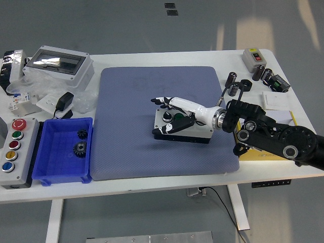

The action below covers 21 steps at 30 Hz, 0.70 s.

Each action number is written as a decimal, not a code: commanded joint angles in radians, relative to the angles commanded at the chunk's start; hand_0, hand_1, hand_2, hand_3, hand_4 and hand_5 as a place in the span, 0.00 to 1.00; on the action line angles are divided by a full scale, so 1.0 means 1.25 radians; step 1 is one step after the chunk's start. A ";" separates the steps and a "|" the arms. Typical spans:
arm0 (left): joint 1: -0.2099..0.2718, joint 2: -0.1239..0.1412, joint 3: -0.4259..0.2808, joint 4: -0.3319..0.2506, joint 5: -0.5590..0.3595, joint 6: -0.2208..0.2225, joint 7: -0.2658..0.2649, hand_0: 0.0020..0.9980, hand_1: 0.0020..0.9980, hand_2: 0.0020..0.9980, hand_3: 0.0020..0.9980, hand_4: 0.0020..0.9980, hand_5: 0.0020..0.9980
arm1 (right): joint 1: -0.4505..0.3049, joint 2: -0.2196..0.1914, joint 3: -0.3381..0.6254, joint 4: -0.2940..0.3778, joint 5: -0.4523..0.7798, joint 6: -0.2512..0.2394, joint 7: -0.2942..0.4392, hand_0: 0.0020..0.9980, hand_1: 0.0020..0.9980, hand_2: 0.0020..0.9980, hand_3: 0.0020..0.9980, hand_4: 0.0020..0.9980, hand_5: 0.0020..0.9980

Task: Pick up the button,place it on the desk,press the button,press the button

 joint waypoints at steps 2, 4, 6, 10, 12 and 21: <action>0.000 0.000 0.001 0.000 -0.001 0.000 0.000 0.63 0.57 0.53 0.59 0.55 0.11 | -0.001 -0.004 0.004 0.007 -0.007 -0.005 0.001 0.88 0.95 0.98 1.00 0.95 0.39; 0.000 -0.001 0.001 0.000 -0.002 0.001 0.000 0.63 0.57 0.53 0.59 0.55 0.11 | -0.006 -0.012 0.010 0.021 -0.023 -0.026 -0.002 0.88 0.95 0.98 1.00 0.95 0.39; 0.000 -0.002 0.000 0.000 -0.001 0.001 -0.001 0.63 0.57 0.53 0.59 0.55 0.11 | -0.024 -0.032 0.031 0.046 -0.054 -0.060 -0.016 0.88 0.95 0.98 1.00 0.95 0.39; 0.002 -0.005 0.003 0.000 -0.008 0.003 -0.003 0.63 0.57 0.53 0.59 0.55 0.11 | -0.091 -0.105 0.111 0.120 -0.133 -0.120 -0.092 0.85 0.94 0.98 1.00 0.87 0.36; 0.006 -0.005 0.004 0.000 -0.011 0.004 -0.001 0.63 0.57 0.53 0.59 0.55 0.11 | -0.122 -0.146 0.153 0.155 -0.126 -0.083 -0.148 0.85 0.94 0.98 1.00 0.87 0.36; 0.017 -0.007 -0.006 -0.002 -0.008 0.007 0.007 0.63 0.57 0.53 0.59 0.55 0.12 | -0.184 -0.341 0.333 0.307 0.046 0.130 -0.380 0.85 0.94 0.97 1.00 0.77 0.32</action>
